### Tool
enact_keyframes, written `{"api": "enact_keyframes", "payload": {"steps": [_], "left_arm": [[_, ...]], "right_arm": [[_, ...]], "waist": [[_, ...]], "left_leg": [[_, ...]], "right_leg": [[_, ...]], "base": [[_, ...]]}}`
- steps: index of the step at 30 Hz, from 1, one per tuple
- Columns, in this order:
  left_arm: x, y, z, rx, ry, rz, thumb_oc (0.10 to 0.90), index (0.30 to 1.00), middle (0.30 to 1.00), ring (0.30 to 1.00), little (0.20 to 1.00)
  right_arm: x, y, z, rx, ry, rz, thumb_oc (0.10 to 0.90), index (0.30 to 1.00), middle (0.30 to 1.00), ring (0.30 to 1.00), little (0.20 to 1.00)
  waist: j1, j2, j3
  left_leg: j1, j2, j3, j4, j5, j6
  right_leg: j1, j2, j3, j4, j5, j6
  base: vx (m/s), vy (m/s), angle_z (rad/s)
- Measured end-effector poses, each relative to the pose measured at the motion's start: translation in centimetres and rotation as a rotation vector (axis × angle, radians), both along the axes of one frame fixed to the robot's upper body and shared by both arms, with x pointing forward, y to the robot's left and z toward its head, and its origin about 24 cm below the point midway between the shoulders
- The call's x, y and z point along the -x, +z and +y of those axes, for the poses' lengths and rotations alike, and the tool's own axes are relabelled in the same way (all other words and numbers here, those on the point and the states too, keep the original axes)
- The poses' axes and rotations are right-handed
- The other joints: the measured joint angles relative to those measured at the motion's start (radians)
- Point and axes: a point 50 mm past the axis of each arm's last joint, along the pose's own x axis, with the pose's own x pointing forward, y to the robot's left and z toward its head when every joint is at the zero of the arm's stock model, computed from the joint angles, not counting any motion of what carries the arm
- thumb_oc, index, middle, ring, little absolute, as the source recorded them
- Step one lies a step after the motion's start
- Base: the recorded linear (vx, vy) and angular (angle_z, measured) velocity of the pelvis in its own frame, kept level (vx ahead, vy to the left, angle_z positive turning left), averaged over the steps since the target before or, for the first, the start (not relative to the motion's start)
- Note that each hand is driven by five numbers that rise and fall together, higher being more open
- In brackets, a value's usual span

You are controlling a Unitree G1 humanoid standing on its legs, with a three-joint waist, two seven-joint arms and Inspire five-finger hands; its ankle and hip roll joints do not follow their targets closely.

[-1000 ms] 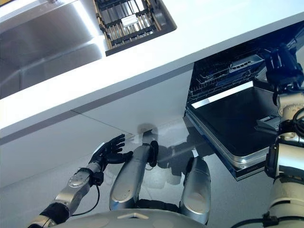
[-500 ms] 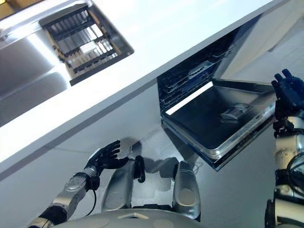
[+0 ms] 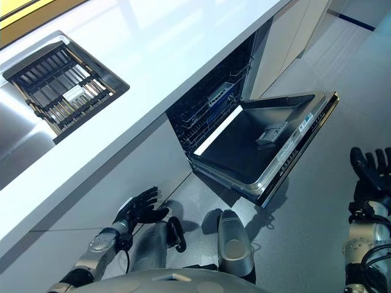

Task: Pick up plates and place into dishwasher.

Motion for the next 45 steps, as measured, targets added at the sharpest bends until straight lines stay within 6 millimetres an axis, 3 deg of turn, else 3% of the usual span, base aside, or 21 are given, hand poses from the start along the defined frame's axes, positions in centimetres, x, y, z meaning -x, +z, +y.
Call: {"api": "enact_keyframes", "payload": {"steps": [4,8,14,20,26,31,34,36,39,41,43,44,45], "left_arm": [[0.1,-0.2,0.0,-0.012,-0.017,0.016,0.800,0.900,0.900,0.900,0.900],[-0.4,-0.3,-0.5,-0.020,-0.057,0.021,0.800,0.900,0.900,0.900,0.900],[-0.9,-0.2,-1.4,-0.010,-0.080,0.013,0.800,0.900,0.900,0.900,0.900],[-1.2,-0.3,-2.4,0.005,-0.107,0.008,0.800,0.900,0.900,0.900,0.900],[-1.1,-0.2,-2.3,0.010,-0.101,0.006,0.800,0.900,0.900,0.900,0.900],[-0.9,-0.4,-2.3,0.014,-0.114,0.015,0.800,0.900,0.900,0.900,0.900],[-0.8,-0.5,-2.4,0.006,-0.134,0.017,0.800,0.900,0.900,0.900,0.900],[-1.0,-0.3,-2.5,0.000,-0.148,0.001,0.800,0.900,0.900,0.900,0.900],[-1.1,-0.2,-2.5,0.003,-0.154,0.000,0.800,0.900,0.900,0.900,0.900],[-1.0,-0.3,-2.4,0.004,-0.157,0.002,0.800,0.900,0.900,0.900,0.900],[-0.5,-0.5,-2.4,0.007,-0.156,0.018,0.800,0.900,0.900,0.900,0.900],[-0.3,-0.6,-2.4,0.008,-0.155,0.024,0.800,0.900,0.900,0.900,0.900],[-0.3,-0.6,-2.2,0.005,-0.155,0.027,0.800,0.900,0.900,0.900,0.900]], "right_arm": [[-0.6,-3.3,2.1,-0.120,0.056,0.093,0.800,0.900,0.900,0.900,0.900],[-1.1,-6.5,4.4,-0.292,0.078,0.142,0.800,0.900,0.900,0.900,0.900],[-2.2,-7.4,6.4,-0.395,0.135,0.087,0.800,0.900,0.900,0.900,0.900],[-3.3,-6.6,6.4,-0.408,0.265,0.063,0.800,0.900,0.900,0.900,0.900],[-4.2,-4.8,7.7,-0.405,0.466,-0.067,0.800,0.900,0.900,0.900,0.900],[-4.3,-3.9,8.9,-0.482,0.586,-0.231,0.800,0.900,0.900,0.900,0.900],[-5.5,-2.3,10.4,-0.523,0.684,-0.337,0.800,0.900,0.900,0.900,0.900],[-6.7,-0.6,11.8,-0.528,0.772,-0.435,0.800,0.900,0.900,0.900,0.900],[-8.5,2.3,13.7,-0.520,0.910,-0.587,0.800,0.900,0.900,0.900,0.900],[-10.9,5.9,16.0,-0.501,1.030,-0.747,0.800,0.900,0.900,0.900,0.900],[-12.1,7.9,16.8,-0.487,1.075,-0.812,0.800,0.900,0.900,0.900,0.900],[-12.5,8.6,16.9,-0.484,1.083,-0.838,0.800,0.900,0.900,0.900,0.900],[-12.8,9.0,16.9,-0.484,1.080,-0.858,0.800,0.900,0.900,0.900,0.900]], "waist": [[0.003,0.007,-0.002],[0.039,0.030,0.002],[0.053,0.080,0.020],[0.053,0.082,0.028],[0.052,0.089,0.077],[0.057,0.089,0.078],[0.062,0.088,0.079],[0.075,0.089,0.078],[0.103,0.086,0.077],[0.115,0.083,0.072],[0.130,0.083,0.063],[0.137,0.082,0.049],[0.147,0.063,0.038]], "left_leg": [[0.000,-0.001,-0.009,-0.001,0.001,-0.006],[-0.006,-0.005,-0.025,0.001,0.004,-0.014],[-0.035,-0.024,-0.066,-0.002,0.025,-0.021],[-0.056,-0.035,-0.093,-0.006,0.044,-0.029],[-0.055,-0.034,-0.123,-0.016,0.053,-0.035],[-0.069,-0.040,-0.127,-0.008,0.067,-0.031],[-0.052,-0.042,-0.128,0.010,0.070,-0.030],[-0.052,-0.056,-0.098,0.056,0.032,0.008],[-0.038,-0.068,-0.099,0.029,0.037,0.007],[-0.023,-0.075,-0.098,0.029,0.039,0.006],[-0.023,-0.074,-0.088,0.125,-0.013,0.037],[-0.013,-0.075,-0.080,0.138,-0.058,0.036],[-0.013,-0.082,-0.077,0.125,-0.064,0.040]], "right_leg": [[0.000,0.003,-0.001,0.003,0.000,-0.002],[-0.006,0.004,-0.007,0.021,-0.005,-0.010],[-0.037,-0.001,-0.025,0.047,-0.011,-0.022],[-0.068,0.001,-0.027,0.070,-0.007,-0.032],[-0.073,-0.007,-0.071,0.071,0.006,-0.053],[-0.067,-0.006,-0.120,0.065,0.003,-0.064],[-0.047,-0.025,-0.150,0.073,-0.004,-0.092],[-0.038,-0.028,-0.164,0.076,-0.007,-0.096],[-0.030,-0.026,-0.160,0.081,-0.012,-0.088],[-0.019,-0.036,-0.158,0.083,-0.013,-0.090],[-0.017,-0.045,-0.162,0.099,-0.022,-0.092],[-0.019,-0.045,-0.166,0.112,-0.028,-0.088],[-0.026,-0.046,-0.154,0.126,-0.036,-0.077]], "base": [[0.01,-0.006,0.01],[0.02,-0.026,0.05],[-0.03,-0.004,0.08],[-0.01,0.005,0.00],[0.02,-0.050,-0.09],[0.06,-0.047,0.12],[0.06,-0.009,0.21],[0.10,0.000,0.24],[0.08,0.002,0.15],[0.07,0.012,0.22],[0.06,0.007,0.12],[0.05,0.006,0.23],[0.05,0.005,0.33]]}}
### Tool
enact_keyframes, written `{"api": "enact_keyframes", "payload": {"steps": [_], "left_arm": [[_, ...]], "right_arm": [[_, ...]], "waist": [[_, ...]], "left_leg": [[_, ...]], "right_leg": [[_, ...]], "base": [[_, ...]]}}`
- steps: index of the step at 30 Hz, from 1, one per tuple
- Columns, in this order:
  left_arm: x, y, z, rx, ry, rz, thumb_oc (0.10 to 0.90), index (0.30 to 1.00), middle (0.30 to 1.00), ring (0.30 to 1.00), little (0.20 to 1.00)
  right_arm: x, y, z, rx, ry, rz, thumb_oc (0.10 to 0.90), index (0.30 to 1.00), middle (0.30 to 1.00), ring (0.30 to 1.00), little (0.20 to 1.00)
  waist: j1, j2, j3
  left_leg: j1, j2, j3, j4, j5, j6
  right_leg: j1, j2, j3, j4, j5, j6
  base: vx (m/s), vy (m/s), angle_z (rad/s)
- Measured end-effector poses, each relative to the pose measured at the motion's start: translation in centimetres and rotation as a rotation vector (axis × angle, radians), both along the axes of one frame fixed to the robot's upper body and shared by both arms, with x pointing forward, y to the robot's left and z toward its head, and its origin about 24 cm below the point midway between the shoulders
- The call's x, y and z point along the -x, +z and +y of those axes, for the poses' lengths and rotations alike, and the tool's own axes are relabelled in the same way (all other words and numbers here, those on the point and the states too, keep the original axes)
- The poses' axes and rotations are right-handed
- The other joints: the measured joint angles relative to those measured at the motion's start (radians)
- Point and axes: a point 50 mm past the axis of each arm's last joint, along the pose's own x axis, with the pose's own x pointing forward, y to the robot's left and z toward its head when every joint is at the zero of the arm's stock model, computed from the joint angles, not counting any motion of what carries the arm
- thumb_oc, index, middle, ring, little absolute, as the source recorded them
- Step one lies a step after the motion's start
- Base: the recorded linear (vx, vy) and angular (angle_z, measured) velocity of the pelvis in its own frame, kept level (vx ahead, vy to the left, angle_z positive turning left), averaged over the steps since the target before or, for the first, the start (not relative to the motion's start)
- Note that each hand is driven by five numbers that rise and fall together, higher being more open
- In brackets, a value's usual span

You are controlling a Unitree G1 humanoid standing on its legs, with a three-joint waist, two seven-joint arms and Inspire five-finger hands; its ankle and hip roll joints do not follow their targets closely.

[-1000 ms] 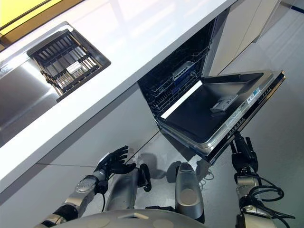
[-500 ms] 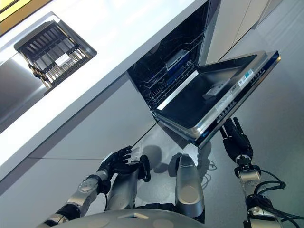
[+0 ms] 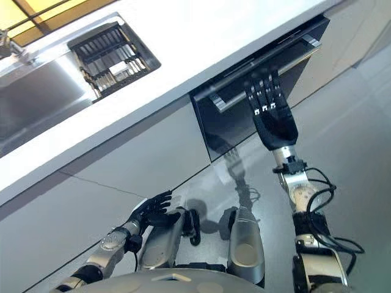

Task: Pick up plates and place into dishwasher.

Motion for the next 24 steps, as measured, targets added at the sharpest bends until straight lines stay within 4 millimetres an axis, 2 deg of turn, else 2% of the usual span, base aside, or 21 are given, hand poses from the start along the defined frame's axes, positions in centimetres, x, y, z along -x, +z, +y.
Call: {"api": "enact_keyframes", "payload": {"steps": [2,7,13,15,19,21,24], "left_arm": [[0.2,-0.1,0.2,-0.003,0.001,0.006,0.800,0.900,0.900,0.900,0.900],[0.2,-0.1,0.2,-0.003,0.000,0.006,0.800,0.900,0.900,0.900,0.900],[0.3,-0.1,0.2,0.001,-0.007,0.010,0.800,0.900,0.900,0.900,0.900],[0.5,-0.2,0.3,0.001,-0.007,0.017,0.800,0.900,0.900,0.900,0.900],[1.5,-0.9,0.6,-0.011,0.001,0.049,0.800,0.900,0.900,0.900,0.900],[1.8,-1.1,0.5,-0.027,-0.011,0.064,0.800,0.900,0.900,0.900,0.900],[2.6,-1.6,0.7,-0.047,0.004,0.092,0.800,0.900,0.900,0.900,0.900]], "right_arm": [[0.0,0.0,0.1,0.000,0.003,0.002,0.800,0.900,0.900,0.900,0.900],[-0.3,-0.1,0.2,0.004,-0.004,0.041,0.800,0.900,0.900,0.900,0.900],[-0.2,-1.6,-0.5,-0.004,-0.044,0.116,0.800,0.900,0.900,0.900,0.900],[0.3,-2.5,-0.9,-0.009,-0.056,0.143,0.800,0.900,0.900,0.900,0.900],[1.9,-4.1,-1.5,-0.055,-0.065,0.140,0.800,0.900,0.900,0.900,0.900],[2.5,-4.7,-1.8,-0.071,-0.075,0.144,0.800,0.900,0.900,0.900,0.900],[4.1,-6.5,-2.2,-0.084,-0.100,0.193,0.800,0.900,0.900,0.900,0.900]], "waist": [[0.010,-0.019,-0.013],[0.018,-0.021,-0.014],[0.010,-0.023,-0.018],[0.012,-0.030,-0.025],[-0.002,-0.049,-0.077],[-0.011,-0.051,-0.090],[-0.032,-0.058,-0.143]], "left_leg": [[0.001,-0.014,-0.005,-0.006,-0.002,0.001],[0.002,-0.013,-0.003,-0.002,-0.001,0.001],[0.018,-0.008,-0.004,-0.011,0.007,0.001],[0.036,-0.008,-0.003,-0.032,0.013,-0.005],[0.065,-0.007,0.002,-0.079,0.023,-0.009],[0.094,-0.005,0.007,-0.117,0.033,-0.011],[0.127,0.000,0.023,-0.222,0.070,-0.010]], "right_leg": [[0.002,0.008,0.024,0.000,-0.001,0.001],[0.011,0.009,0.026,-0.003,0.000,0.002],[0.019,0.017,0.028,-0.007,0.002,0.004],[0.033,0.021,0.031,-0.024,0.004,0.000],[0.053,0.029,0.035,-0.065,0.015,0.005],[0.079,0.039,0.038,-0.108,0.032,0.007],[0.103,0.058,0.049,-0.214,0.081,0.011]], "base": [[0.04,0.005,0.30],[0.02,0.002,0.06],[-0.01,0.016,-0.01],[-0.04,0.057,-0.06],[-0.02,0.063,-0.06],[-0.02,0.074,-0.13],[-0.01,0.053,-0.19]]}}
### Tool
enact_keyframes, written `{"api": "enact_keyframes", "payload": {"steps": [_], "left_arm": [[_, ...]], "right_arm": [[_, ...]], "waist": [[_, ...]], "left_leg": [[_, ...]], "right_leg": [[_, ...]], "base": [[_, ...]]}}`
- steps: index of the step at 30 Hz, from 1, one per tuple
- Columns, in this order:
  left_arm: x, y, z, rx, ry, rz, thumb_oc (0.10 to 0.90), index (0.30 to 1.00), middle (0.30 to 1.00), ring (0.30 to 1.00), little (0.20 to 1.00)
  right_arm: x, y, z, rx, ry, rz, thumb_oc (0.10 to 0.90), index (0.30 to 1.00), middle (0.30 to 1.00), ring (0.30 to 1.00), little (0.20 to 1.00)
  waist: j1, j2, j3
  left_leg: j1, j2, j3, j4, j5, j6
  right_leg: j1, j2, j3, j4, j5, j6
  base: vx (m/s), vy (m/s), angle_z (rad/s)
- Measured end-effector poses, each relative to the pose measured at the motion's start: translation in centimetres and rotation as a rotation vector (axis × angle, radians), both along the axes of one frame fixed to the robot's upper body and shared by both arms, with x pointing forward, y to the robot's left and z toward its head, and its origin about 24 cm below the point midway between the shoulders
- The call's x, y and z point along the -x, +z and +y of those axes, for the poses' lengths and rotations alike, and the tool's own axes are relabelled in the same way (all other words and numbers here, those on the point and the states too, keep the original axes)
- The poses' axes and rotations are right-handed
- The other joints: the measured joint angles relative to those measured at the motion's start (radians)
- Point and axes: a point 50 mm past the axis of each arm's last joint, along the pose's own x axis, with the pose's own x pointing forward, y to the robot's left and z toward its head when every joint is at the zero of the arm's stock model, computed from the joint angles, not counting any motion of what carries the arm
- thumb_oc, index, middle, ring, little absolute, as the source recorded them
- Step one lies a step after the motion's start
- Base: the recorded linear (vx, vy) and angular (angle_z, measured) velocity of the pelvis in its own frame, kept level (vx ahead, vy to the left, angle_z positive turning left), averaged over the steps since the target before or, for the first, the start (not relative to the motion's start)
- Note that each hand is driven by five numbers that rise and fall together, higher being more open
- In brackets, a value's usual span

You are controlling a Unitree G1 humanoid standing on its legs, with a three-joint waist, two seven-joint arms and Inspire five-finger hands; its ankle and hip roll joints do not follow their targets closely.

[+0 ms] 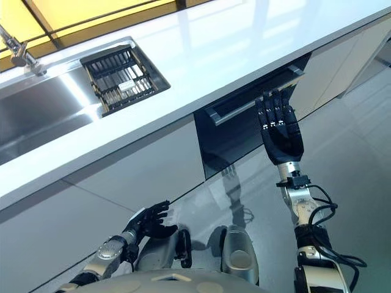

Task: Pick up plates and place into dishwasher.

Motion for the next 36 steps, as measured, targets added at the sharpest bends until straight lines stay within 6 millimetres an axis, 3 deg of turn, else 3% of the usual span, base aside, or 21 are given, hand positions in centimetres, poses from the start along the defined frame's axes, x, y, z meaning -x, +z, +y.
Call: {"api": "enact_keyframes", "payload": {"steps": [5,8,15,19,22,26,29,32,36], "left_arm": [[0.8,-0.4,0.9,-0.039,0.076,0.021,0.800,0.900,0.900,0.900,0.900],[1.4,-1.0,1.0,-0.060,0.078,0.066,0.800,0.900,0.900,0.900,0.900],[3.9,-2.6,0.1,-0.036,0.019,0.230,0.800,0.900,0.900,0.900,0.900],[4.9,-3.2,-1.0,-0.012,-0.065,0.284,0.800,0.900,0.900,0.900,0.900],[4.8,-3.1,-1.6,-0.025,-0.125,0.259,0.800,0.900,0.900,0.900,0.900],[4.3,-3.1,-1.8,-0.109,-0.049,0.217,0.800,0.900,0.900,0.900,0.900],[4.2,-3.3,-1.9,-0.134,-0.003,0.225,0.800,0.900,0.900,0.900,0.900],[4.7,-3.6,-2.1,-0.111,-0.041,0.276,0.800,0.900,0.900,0.900,0.900],[4.6,-3.5,-2.5,-0.037,-0.103,0.296,0.800,0.900,0.900,0.900,0.900]], "right_arm": [[3.6,-4.4,-0.7,-0.060,-0.090,0.177,0.800,0.900,0.900,0.900,0.900],[6.5,-8.1,-1.1,-0.083,-0.164,0.369,0.800,0.900,0.900,0.900,0.900],[12.7,-15.1,1.8,-0.006,-0.124,0.835,0.800,0.900,0.900,0.900,0.900],[15.6,-18.0,2.5,0.129,-0.055,1.128,0.800,0.900,0.900,0.900,0.900],[16.5,-18.8,2.5,0.195,-0.037,1.275,0.800,0.900,0.900,0.900,0.900],[17.3,-19.4,2.9,0.293,-0.013,1.414,0.800,0.900,0.900,0.900,0.900],[17.5,-19.6,3.3,0.419,0.051,1.437,0.800,0.900,0.900,0.900,0.900],[17.1,-19.6,3.7,0.687,0.220,1.394,0.800,0.900,0.900,0.900,0.900],[16.7,-19.6,3.9,0.816,0.330,1.368,0.800,0.900,0.900,0.900,0.900]], "waist": [[-0.042,-0.011,-0.075],[-0.071,-0.007,-0.115],[-0.075,0.000,-0.165],[-0.057,0.025,-0.198],[-0.046,0.045,-0.213],[-0.035,0.049,-0.218],[-0.033,0.050,-0.221],[-0.035,0.041,-0.236],[-0.032,0.031,-0.243]], "left_leg": [[0.066,-0.003,0.021,-0.188,0.071,0.004],[0.101,-0.006,0.034,-0.295,0.112,0.008],[0.187,-0.011,0.039,-0.501,0.195,0.006],[0.225,-0.015,0.039,-0.571,0.219,0.004],[0.229,-0.017,0.036,-0.578,0.219,0.004],[0.240,-0.016,0.029,-0.578,0.215,0.000],[0.240,-0.015,0.027,-0.578,0.215,0.000],[0.239,-0.015,0.026,-0.578,0.215,0.000],[0.240,-0.015,0.026,-0.578,0.215,0.000]], "right_leg": [[0.054,0.027,0.019,-0.182,0.080,0.013],[0.085,0.039,0.028,-0.297,0.129,0.022],[0.175,0.065,0.033,-0.525,0.227,0.030],[0.223,0.072,0.029,-0.614,0.263,0.034],[0.237,0.073,0.029,-0.644,0.274,0.033],[0.257,0.077,0.028,-0.663,0.275,0.033],[0.258,0.078,0.027,-0.663,0.276,0.032],[0.257,0.078,0.028,-0.663,0.276,0.032],[0.257,0.077,0.029,-0.662,0.275,0.033]], "base": [[-0.04,0.021,-0.16],[-0.05,-0.014,-0.13],[0.00,-0.010,-0.07],[0.00,0.001,0.01],[0.05,0.020,-0.01],[0.08,0.013,0.02],[0.03,0.004,0.00],[0.00,0.000,0.00],[0.03,0.008,-0.01]]}}
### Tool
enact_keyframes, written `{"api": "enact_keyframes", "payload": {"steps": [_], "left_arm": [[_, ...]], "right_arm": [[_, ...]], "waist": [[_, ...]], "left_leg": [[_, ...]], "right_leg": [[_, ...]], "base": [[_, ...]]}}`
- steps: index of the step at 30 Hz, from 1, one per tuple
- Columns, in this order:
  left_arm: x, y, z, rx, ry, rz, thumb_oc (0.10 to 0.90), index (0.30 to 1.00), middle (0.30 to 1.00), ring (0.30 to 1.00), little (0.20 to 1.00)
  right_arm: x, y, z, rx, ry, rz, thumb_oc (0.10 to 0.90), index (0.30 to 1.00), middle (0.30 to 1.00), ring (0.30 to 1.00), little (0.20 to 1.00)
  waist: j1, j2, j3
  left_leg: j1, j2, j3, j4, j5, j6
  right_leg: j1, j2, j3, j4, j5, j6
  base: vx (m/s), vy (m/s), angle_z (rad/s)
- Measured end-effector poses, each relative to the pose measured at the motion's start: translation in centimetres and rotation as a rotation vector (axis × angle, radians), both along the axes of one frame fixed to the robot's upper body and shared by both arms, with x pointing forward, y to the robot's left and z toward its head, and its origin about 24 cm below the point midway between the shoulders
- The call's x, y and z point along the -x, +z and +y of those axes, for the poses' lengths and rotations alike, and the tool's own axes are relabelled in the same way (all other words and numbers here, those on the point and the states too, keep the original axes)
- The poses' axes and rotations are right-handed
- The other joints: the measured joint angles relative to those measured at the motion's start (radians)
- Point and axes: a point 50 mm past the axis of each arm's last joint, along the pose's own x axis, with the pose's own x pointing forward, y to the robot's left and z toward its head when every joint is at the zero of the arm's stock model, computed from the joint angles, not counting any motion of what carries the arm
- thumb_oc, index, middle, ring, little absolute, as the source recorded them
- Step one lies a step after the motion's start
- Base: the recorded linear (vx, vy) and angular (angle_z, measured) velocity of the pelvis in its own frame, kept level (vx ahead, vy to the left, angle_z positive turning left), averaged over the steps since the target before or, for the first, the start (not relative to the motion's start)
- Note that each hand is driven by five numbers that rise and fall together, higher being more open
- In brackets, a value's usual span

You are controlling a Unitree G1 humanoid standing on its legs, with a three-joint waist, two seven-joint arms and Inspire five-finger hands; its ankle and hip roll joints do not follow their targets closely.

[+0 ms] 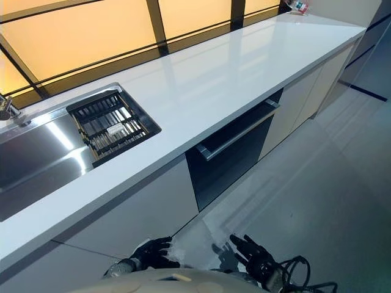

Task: Pick up plates and place into dishwasher.

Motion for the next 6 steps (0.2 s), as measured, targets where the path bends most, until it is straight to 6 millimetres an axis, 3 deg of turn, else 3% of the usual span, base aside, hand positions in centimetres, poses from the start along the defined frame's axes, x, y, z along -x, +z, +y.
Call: {"api": "enact_keyframes", "payload": {"steps": [6], "left_arm": [[0.06,0.03,-0.15,0.041,-0.014,0.012,0.800,0.900,0.900,0.900,0.900]], "right_arm": [[-0.11,0.04,-0.14,-0.003,0.017,0.016,0.800,0.900,0.900,0.900,0.900]], "waist": [[0.000,-0.002,-0.001]], "left_leg": [[0.001,0.000,0.000,0.000,0.000,0.000]], "right_leg": [[0.001,0.000,0.000,-0.001,0.001,-0.001]], "base": [[0.03,0.018,0.00]]}}
